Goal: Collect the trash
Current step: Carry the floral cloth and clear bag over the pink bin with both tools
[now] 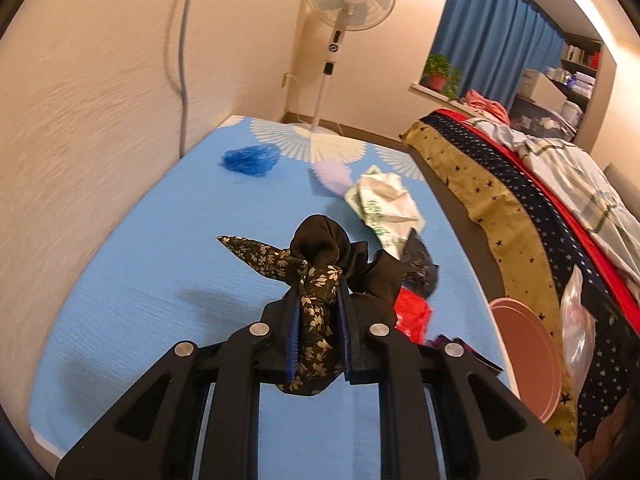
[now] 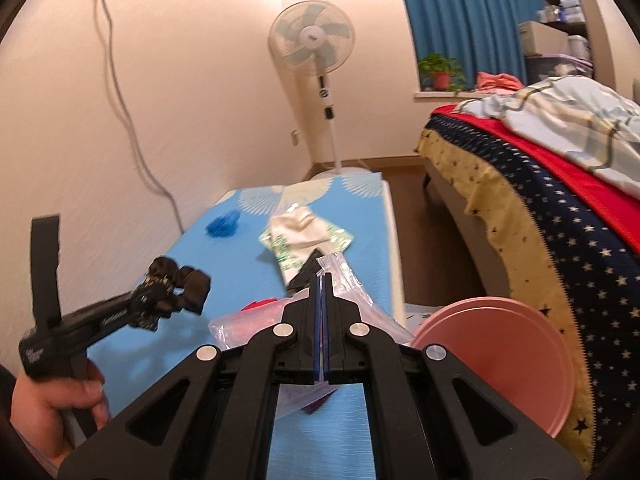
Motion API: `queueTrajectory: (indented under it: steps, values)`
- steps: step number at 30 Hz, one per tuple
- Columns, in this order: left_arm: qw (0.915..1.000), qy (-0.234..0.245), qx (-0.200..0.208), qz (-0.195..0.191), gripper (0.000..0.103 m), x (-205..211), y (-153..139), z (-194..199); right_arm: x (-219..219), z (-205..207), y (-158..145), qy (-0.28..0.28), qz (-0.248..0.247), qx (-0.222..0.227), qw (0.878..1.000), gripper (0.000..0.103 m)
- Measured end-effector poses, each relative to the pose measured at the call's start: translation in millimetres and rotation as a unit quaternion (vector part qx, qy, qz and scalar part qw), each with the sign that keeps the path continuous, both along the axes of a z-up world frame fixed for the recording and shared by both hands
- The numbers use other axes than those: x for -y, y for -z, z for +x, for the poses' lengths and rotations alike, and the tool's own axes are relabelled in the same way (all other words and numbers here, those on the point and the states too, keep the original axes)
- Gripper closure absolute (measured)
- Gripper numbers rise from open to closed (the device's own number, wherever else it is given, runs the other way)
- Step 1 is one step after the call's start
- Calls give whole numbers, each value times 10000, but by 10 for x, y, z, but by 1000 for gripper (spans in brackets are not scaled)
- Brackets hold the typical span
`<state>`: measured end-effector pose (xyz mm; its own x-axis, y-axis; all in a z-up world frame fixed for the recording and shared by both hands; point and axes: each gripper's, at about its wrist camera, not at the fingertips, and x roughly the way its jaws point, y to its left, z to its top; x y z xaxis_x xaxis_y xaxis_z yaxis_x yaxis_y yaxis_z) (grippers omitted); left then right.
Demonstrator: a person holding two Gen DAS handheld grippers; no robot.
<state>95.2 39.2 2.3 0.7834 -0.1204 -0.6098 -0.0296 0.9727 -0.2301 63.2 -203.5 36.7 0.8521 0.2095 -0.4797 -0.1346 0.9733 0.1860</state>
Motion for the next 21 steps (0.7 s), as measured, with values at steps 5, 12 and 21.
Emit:
queueTrajectory:
  steps: [5, 12, 21]
  values:
    - [9998, 168, 52, -27, 88, 118, -10, -50, 200, -11, -83, 330, -14, 69, 9994, 103]
    - [9992, 366, 153, -85, 88, 262, -49, -77, 478, -42, -161, 791, -31, 135, 9968, 102]
    - [9974, 649, 268, -167, 88, 507, -90, -49, 688, -61, -241, 1098, -132, 263, 9935, 102]
